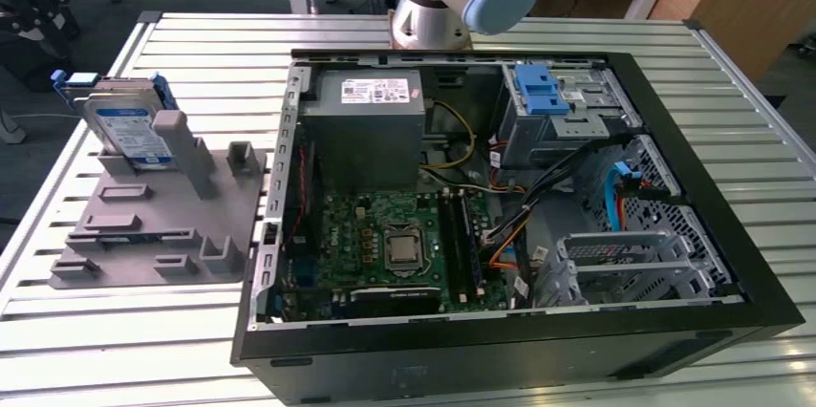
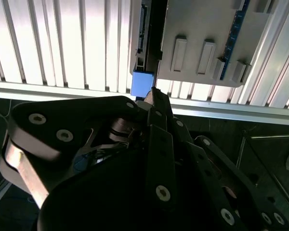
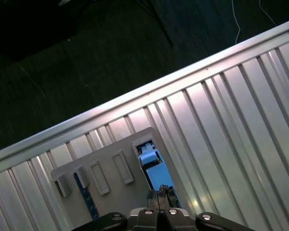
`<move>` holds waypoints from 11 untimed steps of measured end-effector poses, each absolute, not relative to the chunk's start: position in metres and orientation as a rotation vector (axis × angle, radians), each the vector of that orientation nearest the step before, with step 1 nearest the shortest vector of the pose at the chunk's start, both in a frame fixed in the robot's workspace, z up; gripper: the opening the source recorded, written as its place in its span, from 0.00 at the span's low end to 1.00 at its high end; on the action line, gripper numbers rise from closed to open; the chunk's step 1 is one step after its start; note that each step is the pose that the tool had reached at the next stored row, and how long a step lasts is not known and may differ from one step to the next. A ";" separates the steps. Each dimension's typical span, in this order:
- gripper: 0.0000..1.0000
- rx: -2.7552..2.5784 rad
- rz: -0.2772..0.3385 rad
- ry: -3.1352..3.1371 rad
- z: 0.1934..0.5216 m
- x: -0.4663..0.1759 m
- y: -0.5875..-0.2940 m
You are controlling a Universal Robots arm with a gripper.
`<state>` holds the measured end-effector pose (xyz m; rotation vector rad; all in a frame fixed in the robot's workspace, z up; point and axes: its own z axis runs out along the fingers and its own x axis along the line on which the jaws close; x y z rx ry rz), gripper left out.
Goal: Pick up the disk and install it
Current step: 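Pick up the disk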
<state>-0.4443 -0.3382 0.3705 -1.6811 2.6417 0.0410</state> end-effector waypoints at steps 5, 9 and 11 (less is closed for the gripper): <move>0.11 -1.693 0.041 2.634 0.371 -0.444 -0.338; 0.11 -1.703 0.041 2.628 0.371 -0.444 -0.338; 0.11 -1.708 0.041 2.625 0.371 -0.444 -0.338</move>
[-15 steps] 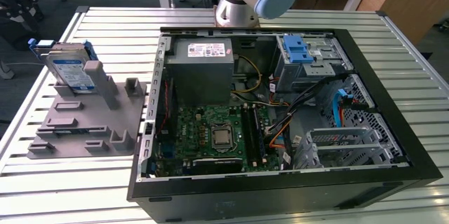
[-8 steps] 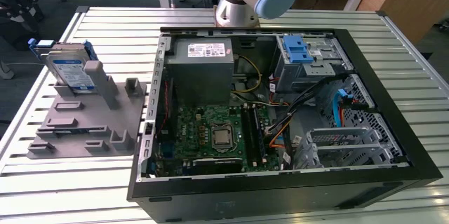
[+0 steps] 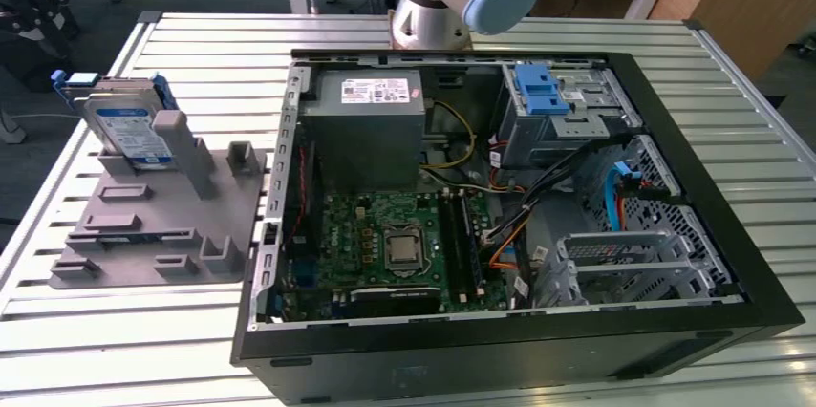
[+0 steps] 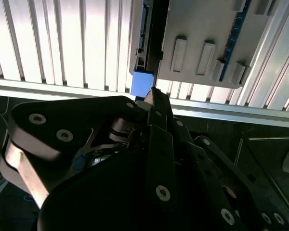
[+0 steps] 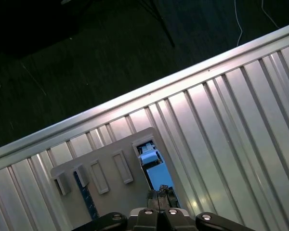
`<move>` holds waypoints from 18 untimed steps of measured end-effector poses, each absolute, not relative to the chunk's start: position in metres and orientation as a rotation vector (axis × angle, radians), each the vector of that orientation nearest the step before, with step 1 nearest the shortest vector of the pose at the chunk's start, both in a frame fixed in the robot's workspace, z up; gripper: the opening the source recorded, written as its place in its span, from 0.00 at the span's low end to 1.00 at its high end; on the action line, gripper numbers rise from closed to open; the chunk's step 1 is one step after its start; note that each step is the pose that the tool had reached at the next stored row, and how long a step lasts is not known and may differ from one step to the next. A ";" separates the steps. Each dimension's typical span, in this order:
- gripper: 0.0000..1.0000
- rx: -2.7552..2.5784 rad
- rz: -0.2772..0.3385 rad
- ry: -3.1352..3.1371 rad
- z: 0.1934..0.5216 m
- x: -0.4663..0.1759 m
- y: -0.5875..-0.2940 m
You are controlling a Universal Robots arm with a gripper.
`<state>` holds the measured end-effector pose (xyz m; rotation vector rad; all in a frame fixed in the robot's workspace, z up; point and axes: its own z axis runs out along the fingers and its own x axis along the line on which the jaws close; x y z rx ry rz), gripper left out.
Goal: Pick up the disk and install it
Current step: 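Pick up the disk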
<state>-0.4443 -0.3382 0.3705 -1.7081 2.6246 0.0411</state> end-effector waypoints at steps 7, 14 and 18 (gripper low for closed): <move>0.11 -1.725 0.041 2.614 0.371 -0.444 -0.338; 0.11 -1.742 0.041 2.602 0.371 -0.444 -0.338; 0.11 -1.752 0.041 2.596 0.371 -0.444 -0.338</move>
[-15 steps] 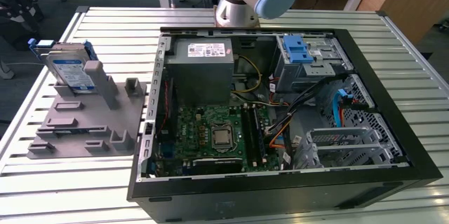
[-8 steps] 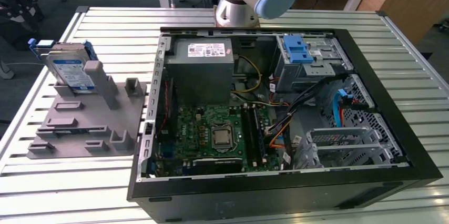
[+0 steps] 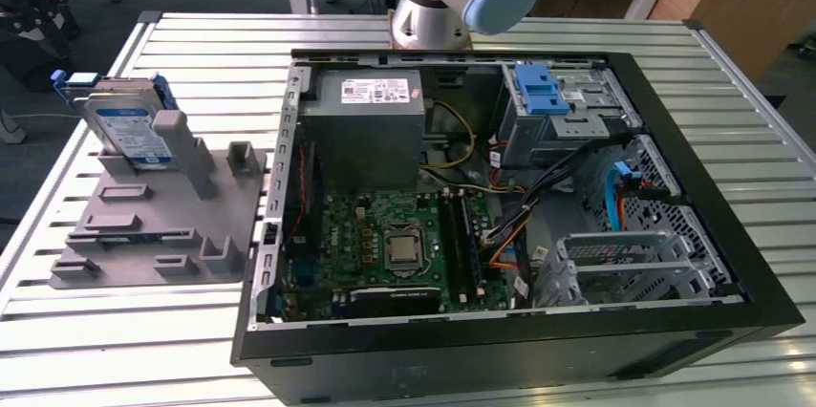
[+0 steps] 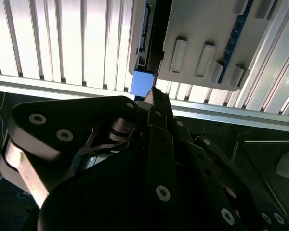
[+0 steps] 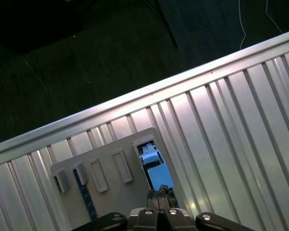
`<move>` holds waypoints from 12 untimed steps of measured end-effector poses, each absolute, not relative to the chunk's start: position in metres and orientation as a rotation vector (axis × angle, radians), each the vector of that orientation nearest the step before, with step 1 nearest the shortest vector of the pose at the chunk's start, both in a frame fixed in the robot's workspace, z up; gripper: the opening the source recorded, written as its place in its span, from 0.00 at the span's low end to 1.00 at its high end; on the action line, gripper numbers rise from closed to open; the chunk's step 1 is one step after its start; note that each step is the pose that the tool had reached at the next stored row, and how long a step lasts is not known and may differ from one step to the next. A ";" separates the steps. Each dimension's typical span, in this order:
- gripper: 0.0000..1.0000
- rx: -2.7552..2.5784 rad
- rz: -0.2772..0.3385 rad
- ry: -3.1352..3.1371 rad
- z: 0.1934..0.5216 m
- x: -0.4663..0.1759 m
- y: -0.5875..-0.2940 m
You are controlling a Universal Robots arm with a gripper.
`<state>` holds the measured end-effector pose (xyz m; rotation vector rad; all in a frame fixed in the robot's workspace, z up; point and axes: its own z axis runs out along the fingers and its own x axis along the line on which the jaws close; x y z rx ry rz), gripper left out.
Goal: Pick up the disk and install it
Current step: 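Pick up the disk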
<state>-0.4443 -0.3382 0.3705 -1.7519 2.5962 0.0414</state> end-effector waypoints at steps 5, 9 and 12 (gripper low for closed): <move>0.11 -1.764 0.041 2.588 0.371 -0.444 -0.338; 0.11 -1.774 0.041 2.582 0.371 -0.444 -0.338; 0.11 -1.781 0.042 2.577 0.371 -0.444 -0.338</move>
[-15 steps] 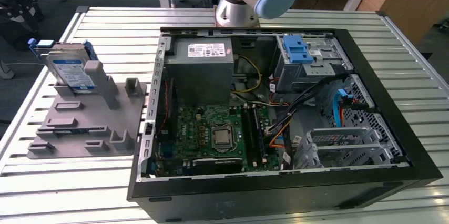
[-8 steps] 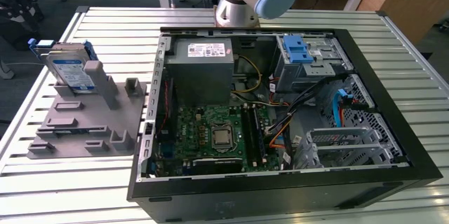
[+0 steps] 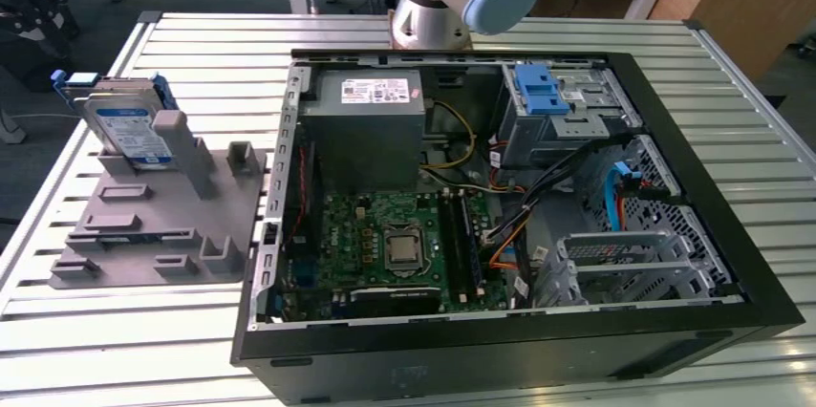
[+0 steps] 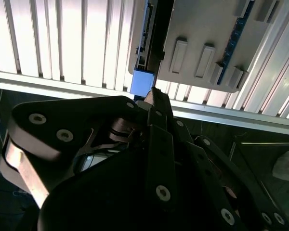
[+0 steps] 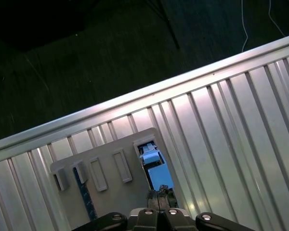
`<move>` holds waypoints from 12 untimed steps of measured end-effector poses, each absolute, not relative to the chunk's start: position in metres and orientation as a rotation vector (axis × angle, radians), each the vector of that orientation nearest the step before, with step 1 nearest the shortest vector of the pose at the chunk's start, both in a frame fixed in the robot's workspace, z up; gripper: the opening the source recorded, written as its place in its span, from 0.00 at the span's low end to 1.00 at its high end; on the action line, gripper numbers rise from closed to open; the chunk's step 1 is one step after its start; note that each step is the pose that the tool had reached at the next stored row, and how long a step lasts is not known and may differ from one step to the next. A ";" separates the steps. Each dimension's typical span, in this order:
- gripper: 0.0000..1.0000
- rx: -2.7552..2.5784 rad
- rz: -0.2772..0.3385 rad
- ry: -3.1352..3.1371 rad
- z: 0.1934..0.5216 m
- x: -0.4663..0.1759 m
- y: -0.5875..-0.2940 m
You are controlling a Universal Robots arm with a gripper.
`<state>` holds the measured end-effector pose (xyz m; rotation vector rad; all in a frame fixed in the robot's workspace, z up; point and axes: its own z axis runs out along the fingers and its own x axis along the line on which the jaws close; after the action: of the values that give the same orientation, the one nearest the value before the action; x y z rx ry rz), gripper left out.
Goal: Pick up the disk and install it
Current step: 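Pick up the disk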
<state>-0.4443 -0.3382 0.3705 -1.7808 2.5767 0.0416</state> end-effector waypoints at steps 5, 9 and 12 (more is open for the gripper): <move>0.11 -1.793 0.042 2.568 0.371 -0.444 -0.338; 0.11 -1.802 0.042 2.562 0.371 -0.444 -0.338; 0.11 -1.810 0.042 2.557 0.371 -0.444 -0.338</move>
<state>-0.4443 -0.3382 0.3705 -1.8096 2.5569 0.0417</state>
